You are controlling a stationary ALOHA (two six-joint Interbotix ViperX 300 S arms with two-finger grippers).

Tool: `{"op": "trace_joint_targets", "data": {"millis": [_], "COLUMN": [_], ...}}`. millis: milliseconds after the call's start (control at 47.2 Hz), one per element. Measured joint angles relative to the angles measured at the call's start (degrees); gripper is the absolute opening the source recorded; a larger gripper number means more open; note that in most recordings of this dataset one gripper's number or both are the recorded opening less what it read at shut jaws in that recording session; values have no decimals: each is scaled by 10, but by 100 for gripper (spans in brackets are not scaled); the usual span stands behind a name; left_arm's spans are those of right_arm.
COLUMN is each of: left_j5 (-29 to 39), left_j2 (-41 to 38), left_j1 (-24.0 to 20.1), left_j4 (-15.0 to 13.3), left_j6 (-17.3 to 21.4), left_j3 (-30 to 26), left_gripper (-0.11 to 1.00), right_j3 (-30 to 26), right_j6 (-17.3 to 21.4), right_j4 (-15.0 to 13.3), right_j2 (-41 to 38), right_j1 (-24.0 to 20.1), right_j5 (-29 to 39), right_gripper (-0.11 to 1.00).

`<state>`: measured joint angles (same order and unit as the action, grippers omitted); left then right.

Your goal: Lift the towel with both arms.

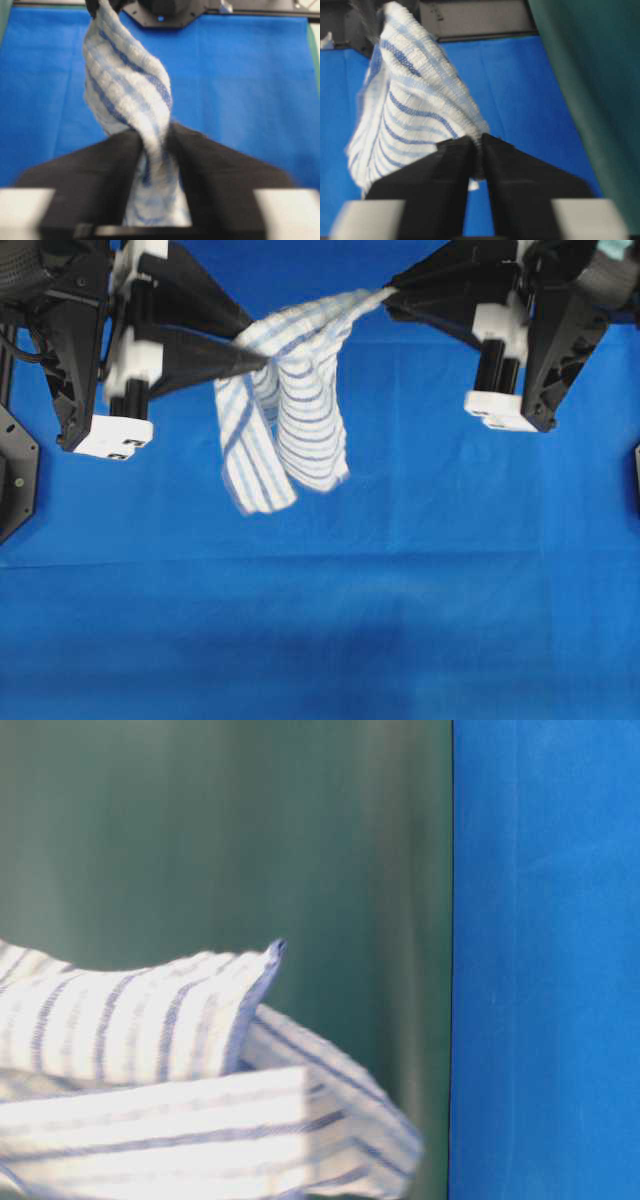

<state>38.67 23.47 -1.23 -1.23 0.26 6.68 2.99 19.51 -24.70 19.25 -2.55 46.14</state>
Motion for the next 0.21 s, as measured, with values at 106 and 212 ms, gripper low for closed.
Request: {"op": "trace_joint_targets", "data": {"millis": [106, 212], "left_j5": [-2, -4], "left_j2": [0, 4], "left_j1": [-1, -2], "left_j4": [0, 0], "left_j6": [-1, -1], "left_j3": [11, 16], "left_gripper": [73, 92], "right_j3": [3, 3], "right_j6": [-1, -1], "right_j4": [-2, -7], "right_j2": [0, 0], "right_j1": [0, 0], "right_j5": [0, 0], "right_gripper": [62, 64]}}
